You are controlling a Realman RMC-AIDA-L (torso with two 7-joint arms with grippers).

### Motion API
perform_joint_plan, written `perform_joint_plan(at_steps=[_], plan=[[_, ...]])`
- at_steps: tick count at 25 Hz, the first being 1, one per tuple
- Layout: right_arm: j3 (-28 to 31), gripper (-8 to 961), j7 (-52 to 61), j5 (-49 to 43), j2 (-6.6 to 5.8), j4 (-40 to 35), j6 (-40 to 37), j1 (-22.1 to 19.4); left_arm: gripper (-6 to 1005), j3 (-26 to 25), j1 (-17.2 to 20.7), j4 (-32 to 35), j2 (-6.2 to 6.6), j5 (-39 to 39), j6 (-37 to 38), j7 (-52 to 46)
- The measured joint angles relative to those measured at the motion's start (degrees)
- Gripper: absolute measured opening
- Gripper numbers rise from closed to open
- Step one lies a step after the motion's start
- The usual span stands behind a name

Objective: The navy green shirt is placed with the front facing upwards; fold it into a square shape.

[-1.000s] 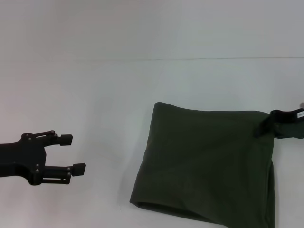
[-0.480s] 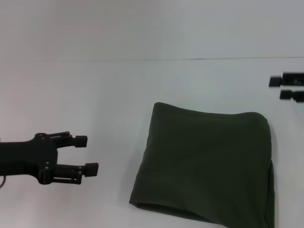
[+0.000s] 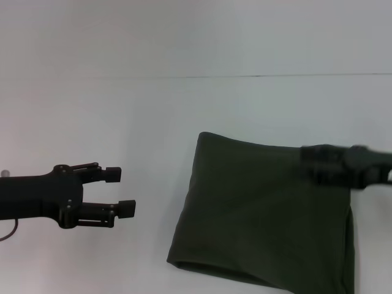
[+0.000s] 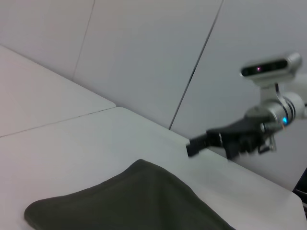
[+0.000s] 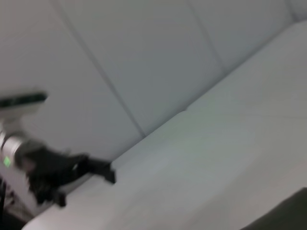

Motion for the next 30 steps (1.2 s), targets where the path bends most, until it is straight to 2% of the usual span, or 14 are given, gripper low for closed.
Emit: perform_joint_plan(at_steps=[4,6,10,18,30], plan=[[-2.65,824,-9.40,-0.11,3.25,0.36,2.10,-1.37,931,-0.03,0.07,-0.76,-0.22,-0.01,-0.14,-0.04],[-4.35,823,-12.86,-0.13,4.16,1.59,4.37,-1.67,931,-0.08,0.08,-1.32,-0.26,-0.02,-0.48,-0.07],[-5.47,822,-21.17,-0.14,4.43,6.31,7.38,-1.29,931,-0.08,0.07,-1.70,-0.33,-0.02,-1.32,-0.07],[-6.03,824,-32.07,-0.15,4.58,9.76,11.59,-2.13,931,0.25,-0.02,-2.10,-0.33,0.37,-1.45,-0.59],[-10.02,823,-39.15,-0.12,4.73,12.00,17.38,-3.36,931,0.46,-0.31,-4.31,-0.51,0.56,-2.64,-0.75]])
